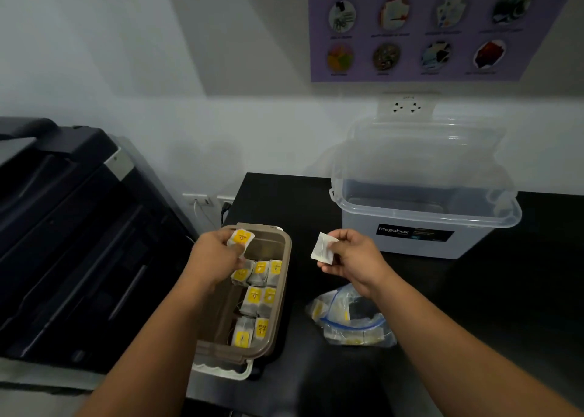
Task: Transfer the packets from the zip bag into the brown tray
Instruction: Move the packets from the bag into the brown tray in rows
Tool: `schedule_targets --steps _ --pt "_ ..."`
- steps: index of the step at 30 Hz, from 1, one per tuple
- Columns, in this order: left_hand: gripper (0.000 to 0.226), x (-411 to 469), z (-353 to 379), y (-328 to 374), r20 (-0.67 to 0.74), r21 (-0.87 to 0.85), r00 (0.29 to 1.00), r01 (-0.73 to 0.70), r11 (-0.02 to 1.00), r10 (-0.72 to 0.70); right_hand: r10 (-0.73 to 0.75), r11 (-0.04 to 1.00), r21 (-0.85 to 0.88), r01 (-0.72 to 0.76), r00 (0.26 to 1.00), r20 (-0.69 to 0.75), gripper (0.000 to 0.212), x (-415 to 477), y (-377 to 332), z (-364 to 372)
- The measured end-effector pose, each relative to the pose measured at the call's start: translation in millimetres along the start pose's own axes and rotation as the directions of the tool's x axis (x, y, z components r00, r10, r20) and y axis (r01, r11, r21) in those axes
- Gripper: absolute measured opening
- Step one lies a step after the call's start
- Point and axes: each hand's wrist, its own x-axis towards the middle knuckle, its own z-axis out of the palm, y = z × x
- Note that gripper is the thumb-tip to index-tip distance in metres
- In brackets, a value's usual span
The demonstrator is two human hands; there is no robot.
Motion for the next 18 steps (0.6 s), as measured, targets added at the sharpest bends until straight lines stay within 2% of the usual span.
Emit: schedule_targets --steps 3,7,11,14,18 --pt "0.015 3.1 6.2 -3.5 -0.088 0.280 0.996 0.005 0.960 0.020 0.004 1.000 -0.011 -0.004 1.000 0.020 0.012 4.6 -1.0 3.6" --pt "0.004 4.3 16.1 -7.0 -0.137 0.555 0.987 0.008 0.832 0.082 0.008 1.000 -0.013 -0.007 0.999 0.047 0.010 8.9 -1.0 4.9" --pt "0.016 8.4 25.1 -10.3 -0.100 0.657 0.991 -0.003 0.754 0.092 0.024 1.000 -0.020 -0.023 0.998 0.057 0.011 12.6 2.7 1.4" --pt "0.017 12.1 28.3 -9.4 -0.075 0.657 0.996 0.009 0.753 0.053 0.037 0.999 -0.033 -0.035 0.997 0.064 0.012 14.4 6.1 -0.2" --pt "0.020 16.2 33.7 -6.7 -0.034 0.775 0.999 0.018 0.631 0.013 0.038 0.999 -0.025 -0.036 0.996 0.084 0.012 15.7 9.5 -0.8"
